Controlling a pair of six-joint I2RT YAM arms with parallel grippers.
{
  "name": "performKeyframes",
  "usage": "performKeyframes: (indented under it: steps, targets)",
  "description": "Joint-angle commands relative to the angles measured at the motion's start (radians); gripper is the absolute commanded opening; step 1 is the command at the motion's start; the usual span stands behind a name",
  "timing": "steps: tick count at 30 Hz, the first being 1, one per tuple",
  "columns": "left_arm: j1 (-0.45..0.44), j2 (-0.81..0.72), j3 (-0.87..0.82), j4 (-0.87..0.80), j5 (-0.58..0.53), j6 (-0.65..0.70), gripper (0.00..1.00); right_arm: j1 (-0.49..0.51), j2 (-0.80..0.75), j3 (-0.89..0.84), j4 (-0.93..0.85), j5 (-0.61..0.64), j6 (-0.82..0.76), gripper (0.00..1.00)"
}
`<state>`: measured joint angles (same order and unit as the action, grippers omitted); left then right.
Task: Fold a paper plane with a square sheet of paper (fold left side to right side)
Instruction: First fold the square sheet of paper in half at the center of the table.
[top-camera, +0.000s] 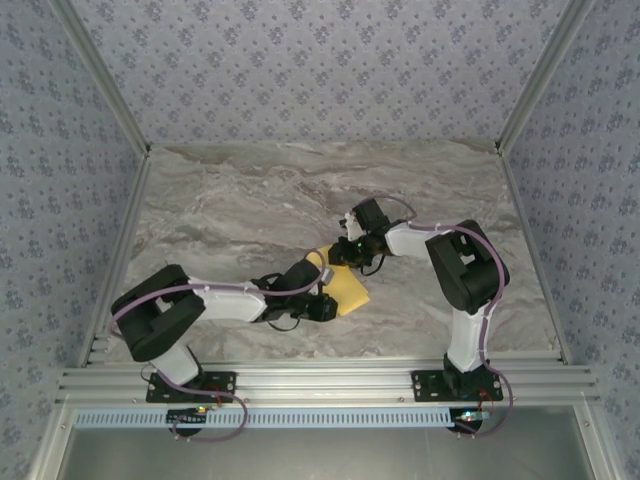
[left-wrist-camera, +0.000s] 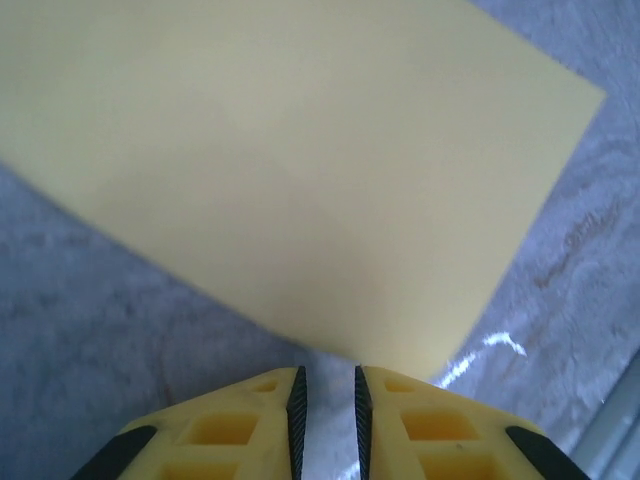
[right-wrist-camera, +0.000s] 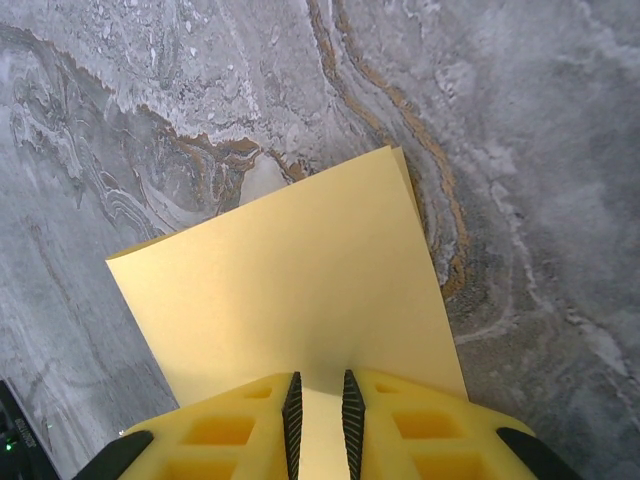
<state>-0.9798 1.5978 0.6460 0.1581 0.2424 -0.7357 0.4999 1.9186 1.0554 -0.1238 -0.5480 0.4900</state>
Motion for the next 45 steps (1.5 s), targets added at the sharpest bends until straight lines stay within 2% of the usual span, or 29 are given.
performKeyframes:
  steps: [1,6,15,21,27,34,45]
  targets:
    - [0.004,-0.100,-0.003,-0.041,0.022,-0.025,0.22,-0.011,0.034,-0.039,-0.043,0.106,0.013,0.24]
    - [0.019,-0.138,0.007,-0.017,-0.017,-0.033,0.24,-0.016,0.032,-0.038,-0.027,0.091,0.022,0.24]
    - [0.029,0.056,0.058,0.171,0.001,-0.089,0.23,-0.015,0.027,-0.037,-0.031,0.084,0.022,0.24]
    - [0.026,0.123,0.059,0.239,0.008,-0.113,0.22,-0.015,0.019,-0.043,-0.032,0.082,0.020,0.24]
    - [0.005,0.160,0.060,0.216,0.012,-0.134,0.21,-0.015,0.020,-0.044,-0.033,0.085,0.022,0.24]
    - [-0.034,0.135,0.060,0.129,0.011,-0.143,0.21,-0.015,0.019,-0.042,-0.039,0.090,0.022,0.24]
    - [-0.103,0.113,0.007,0.144,0.006,-0.217,0.15,-0.020,0.024,-0.039,-0.041,0.093,0.021,0.24]
